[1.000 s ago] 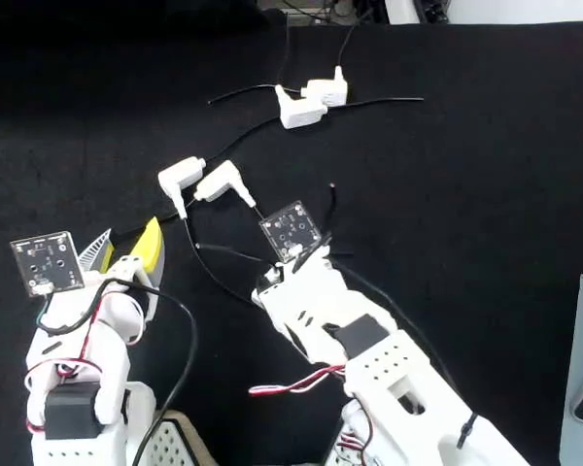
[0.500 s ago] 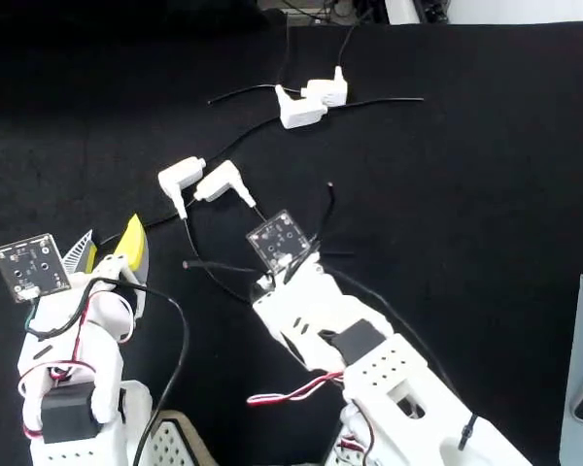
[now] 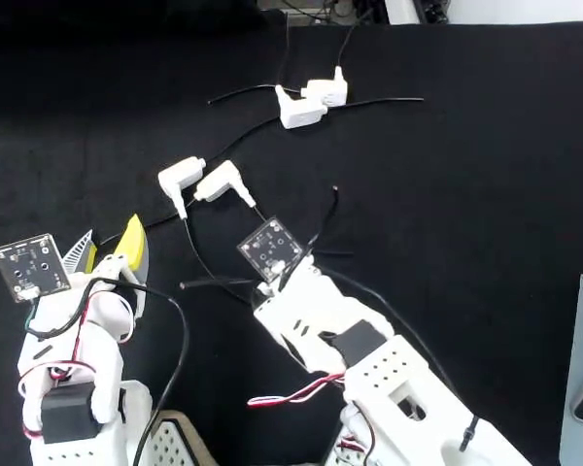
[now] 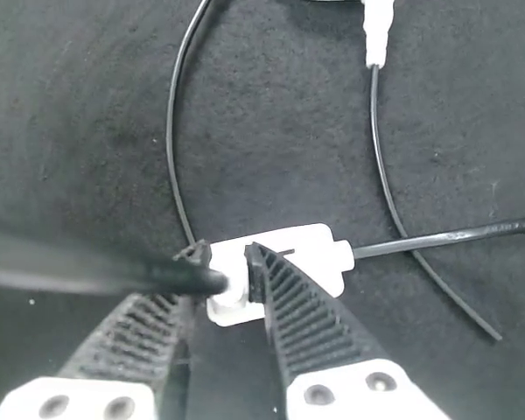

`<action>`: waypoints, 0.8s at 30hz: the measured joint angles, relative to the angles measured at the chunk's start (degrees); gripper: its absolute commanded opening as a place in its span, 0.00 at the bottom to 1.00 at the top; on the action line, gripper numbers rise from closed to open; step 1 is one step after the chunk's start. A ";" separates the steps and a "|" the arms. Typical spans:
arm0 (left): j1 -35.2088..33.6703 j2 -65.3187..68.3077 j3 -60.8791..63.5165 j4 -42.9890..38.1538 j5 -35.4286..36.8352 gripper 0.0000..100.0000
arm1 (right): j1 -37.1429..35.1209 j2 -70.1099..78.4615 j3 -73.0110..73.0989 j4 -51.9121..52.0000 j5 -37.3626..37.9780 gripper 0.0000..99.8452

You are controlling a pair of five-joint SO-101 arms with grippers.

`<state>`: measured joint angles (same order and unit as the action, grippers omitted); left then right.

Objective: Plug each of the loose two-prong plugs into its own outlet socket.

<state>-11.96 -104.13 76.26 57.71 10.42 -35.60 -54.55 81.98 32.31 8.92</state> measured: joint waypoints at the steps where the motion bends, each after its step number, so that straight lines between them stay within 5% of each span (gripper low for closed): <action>1: 0.00 0.00 0.00 0.00 0.00 0.22 | 0.00 0.00 0.09 0.00 0.70 0.01; 13: 0.00 0.00 0.00 0.00 0.00 0.22 | 0.09 0.88 1.41 1.05 5.54 0.01; 24: 0.00 0.00 0.00 0.00 0.00 0.22 | 0.00 0.53 1.32 3.43 1.67 0.01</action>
<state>-11.96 -104.13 76.26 57.71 10.42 -35.60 -54.02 83.30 35.74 10.59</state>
